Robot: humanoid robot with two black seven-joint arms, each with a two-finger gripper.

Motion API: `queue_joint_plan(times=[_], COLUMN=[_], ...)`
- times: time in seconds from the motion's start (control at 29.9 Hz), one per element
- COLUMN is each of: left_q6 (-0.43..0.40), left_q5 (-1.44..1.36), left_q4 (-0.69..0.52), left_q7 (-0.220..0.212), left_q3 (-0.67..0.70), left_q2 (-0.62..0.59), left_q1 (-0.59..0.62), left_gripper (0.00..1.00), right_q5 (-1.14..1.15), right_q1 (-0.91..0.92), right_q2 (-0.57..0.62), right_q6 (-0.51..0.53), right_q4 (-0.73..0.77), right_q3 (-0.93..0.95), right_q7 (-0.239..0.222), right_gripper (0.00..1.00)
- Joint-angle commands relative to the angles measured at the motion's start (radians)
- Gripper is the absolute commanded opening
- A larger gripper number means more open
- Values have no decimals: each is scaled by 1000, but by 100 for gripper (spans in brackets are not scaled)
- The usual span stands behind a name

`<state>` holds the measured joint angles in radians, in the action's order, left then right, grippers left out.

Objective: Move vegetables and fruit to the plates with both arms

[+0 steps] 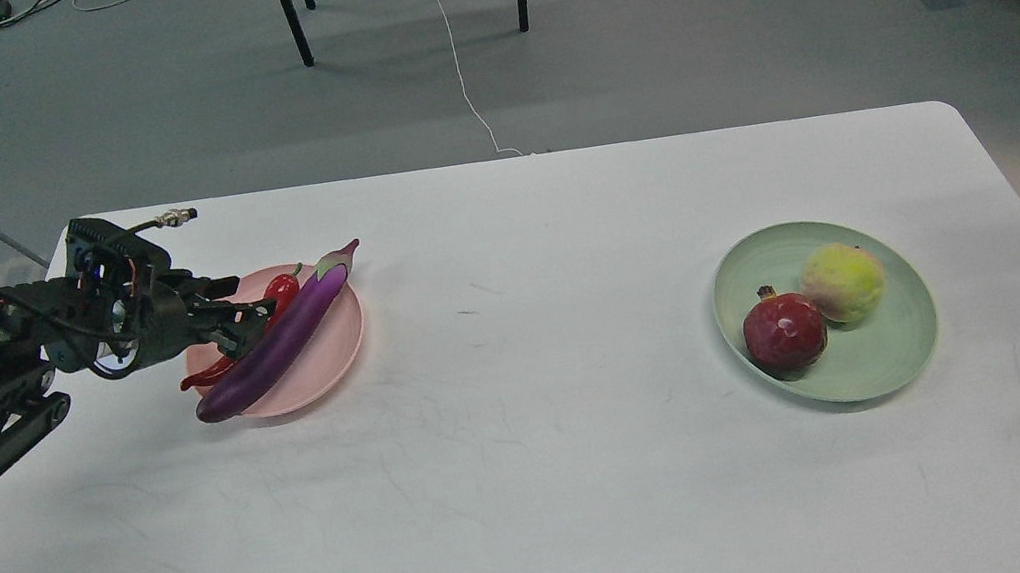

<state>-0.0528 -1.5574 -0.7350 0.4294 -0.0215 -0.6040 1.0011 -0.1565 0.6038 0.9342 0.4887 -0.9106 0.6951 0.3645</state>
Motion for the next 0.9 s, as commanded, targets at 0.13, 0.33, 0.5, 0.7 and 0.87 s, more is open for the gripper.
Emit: queue_joint_plan(times=[0.13,0.33,0.5,0.7,0.87], left_q6=[-13,-28,-180,-306,-315], left_q5=[694,1076,1319,1525,1638], left_q4=[0,-6,3,8,42], left_q7=[35,34,25,18,18], left_q3=[124,196,403,551,581], left_q2=[-11,0,61,102,182], left_q1=[45,53,39,-45,-70], left_gripper=[98,98,98,98,98], right_q5=[0,-3,-5,-11,-48], right_q1=[2,2,17,17,17], right_q2=[-11,-25,-150,-282,-374], right_q6=[0,0,0,0,0], right_q4=[12,13,130,147,156], right_q3=[30,35,81,150,193], right_q7=[1,2,-2,-9,-13], right_gripper=[98,98,98,97,98])
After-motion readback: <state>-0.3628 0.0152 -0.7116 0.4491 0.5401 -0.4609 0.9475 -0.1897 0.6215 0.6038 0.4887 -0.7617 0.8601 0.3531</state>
